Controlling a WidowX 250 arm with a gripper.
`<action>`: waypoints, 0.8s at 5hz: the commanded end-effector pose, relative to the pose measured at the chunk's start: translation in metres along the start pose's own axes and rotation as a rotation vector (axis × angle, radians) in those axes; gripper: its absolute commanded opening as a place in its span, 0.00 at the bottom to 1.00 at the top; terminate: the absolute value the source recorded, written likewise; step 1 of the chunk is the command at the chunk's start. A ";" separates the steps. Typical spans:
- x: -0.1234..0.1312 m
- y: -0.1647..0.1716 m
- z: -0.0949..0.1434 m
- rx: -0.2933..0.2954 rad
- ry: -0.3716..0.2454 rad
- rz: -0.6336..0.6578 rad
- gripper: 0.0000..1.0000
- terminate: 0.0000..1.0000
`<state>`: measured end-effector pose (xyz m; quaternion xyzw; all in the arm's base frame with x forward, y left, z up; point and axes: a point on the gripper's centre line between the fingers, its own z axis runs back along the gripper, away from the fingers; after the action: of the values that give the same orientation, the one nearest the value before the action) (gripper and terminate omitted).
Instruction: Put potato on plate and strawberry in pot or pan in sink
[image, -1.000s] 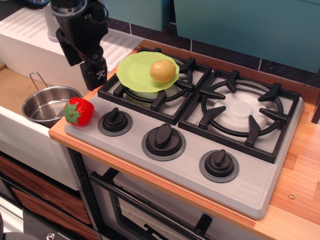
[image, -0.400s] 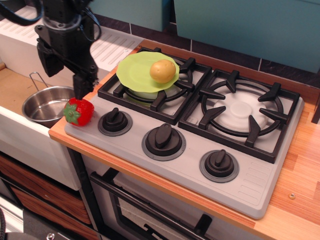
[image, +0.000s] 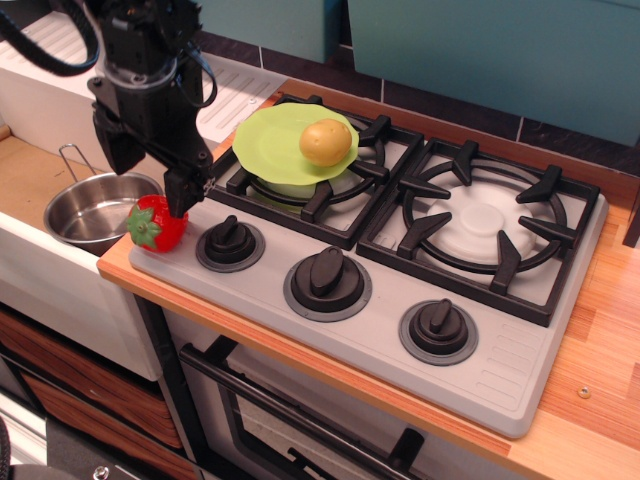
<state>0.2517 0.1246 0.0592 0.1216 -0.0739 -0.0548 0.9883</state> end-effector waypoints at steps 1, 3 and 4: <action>-0.004 0.008 -0.012 -0.014 0.038 0.057 1.00 0.00; -0.004 0.008 -0.022 -0.095 0.036 0.079 1.00 0.00; -0.004 0.009 -0.021 -0.155 0.035 0.061 1.00 0.00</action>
<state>0.2441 0.1333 0.0315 0.0313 -0.0387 -0.0295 0.9983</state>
